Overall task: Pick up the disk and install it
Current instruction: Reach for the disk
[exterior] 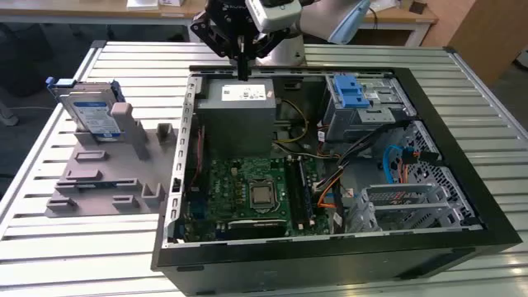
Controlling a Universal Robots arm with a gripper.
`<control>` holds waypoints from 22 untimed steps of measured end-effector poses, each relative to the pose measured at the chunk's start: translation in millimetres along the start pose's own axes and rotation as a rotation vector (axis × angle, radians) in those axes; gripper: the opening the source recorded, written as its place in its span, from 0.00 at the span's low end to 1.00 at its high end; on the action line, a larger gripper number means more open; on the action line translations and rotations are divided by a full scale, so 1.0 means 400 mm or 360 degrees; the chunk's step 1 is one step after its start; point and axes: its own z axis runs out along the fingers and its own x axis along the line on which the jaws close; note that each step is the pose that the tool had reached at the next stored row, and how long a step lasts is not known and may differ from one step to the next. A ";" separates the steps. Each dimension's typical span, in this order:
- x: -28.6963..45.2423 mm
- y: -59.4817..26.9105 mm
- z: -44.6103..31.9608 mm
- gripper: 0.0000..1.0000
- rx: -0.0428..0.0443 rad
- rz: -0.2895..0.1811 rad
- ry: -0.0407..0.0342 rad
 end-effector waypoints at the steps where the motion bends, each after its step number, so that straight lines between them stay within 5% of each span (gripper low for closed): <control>1: 0.000 0.000 0.000 0.11 0.0000 0.0000 0.0000; 22: 0.026 -0.002 0.000 0.11 0.0000 0.0000 0.0000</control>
